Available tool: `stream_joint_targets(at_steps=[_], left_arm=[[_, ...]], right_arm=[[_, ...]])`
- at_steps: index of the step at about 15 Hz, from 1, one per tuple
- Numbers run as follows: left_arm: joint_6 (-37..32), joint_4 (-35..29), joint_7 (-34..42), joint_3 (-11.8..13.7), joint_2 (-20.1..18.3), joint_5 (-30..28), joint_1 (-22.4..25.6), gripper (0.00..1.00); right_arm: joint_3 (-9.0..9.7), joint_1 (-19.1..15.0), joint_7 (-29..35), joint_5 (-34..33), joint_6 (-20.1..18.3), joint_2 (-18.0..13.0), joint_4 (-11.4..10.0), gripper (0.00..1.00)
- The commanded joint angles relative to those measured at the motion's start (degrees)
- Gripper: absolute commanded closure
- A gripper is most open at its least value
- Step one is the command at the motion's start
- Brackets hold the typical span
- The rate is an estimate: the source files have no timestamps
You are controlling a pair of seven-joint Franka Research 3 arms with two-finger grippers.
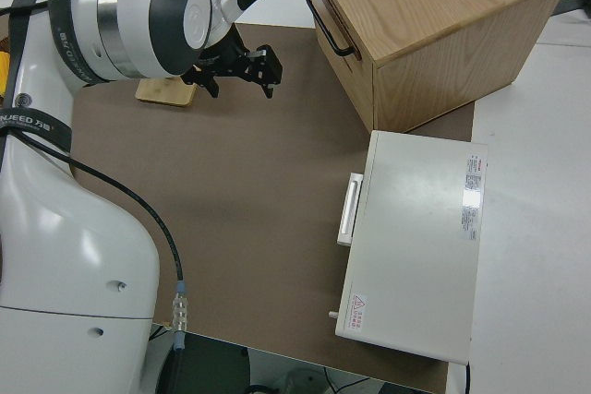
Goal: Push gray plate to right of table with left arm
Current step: 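Press the left gripper against the gray plate's edge nearest the robot, then push the gray plate with the left gripper across the table toward the toaster oven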
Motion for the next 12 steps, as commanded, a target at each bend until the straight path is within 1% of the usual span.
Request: stream_joint_targets(at_steps=[1, 3, 6, 9, 12], left_arm=[[2.55, 0.59, -8.02, -0.10, 4.14, 0.35, -6.85, 1.00], [3.96, 1.46, -12.67, -0.10, 5.99, 0.35, -10.54, 1.00], [3.96, 4.27, -18.13, -0.02, 8.28, 0.44, -15.38, 1.00], [3.96, 5.59, -22.43, -0.37, 8.81, 0.44, -18.72, 1.00], [3.88, 9.10, -28.67, -1.33, 11.61, 0.44, -22.15, 1.00]], right_arm=[[-0.01, -0.04, 0.18, 0.40, -0.59, -0.33, 0.16, 0.017], [-0.01, -0.04, 0.18, 0.40, -0.59, -0.33, 0.08, 0.017], [-0.01, -0.04, 0.18, 0.40, -0.59, -0.33, 0.08, 0.017], [-0.01, -0.04, 0.18, 0.40, -0.59, -0.33, 0.08, 0.017], [-0.01, -0.04, 0.18, 0.40, -0.59, -0.33, 0.08, 0.017]])
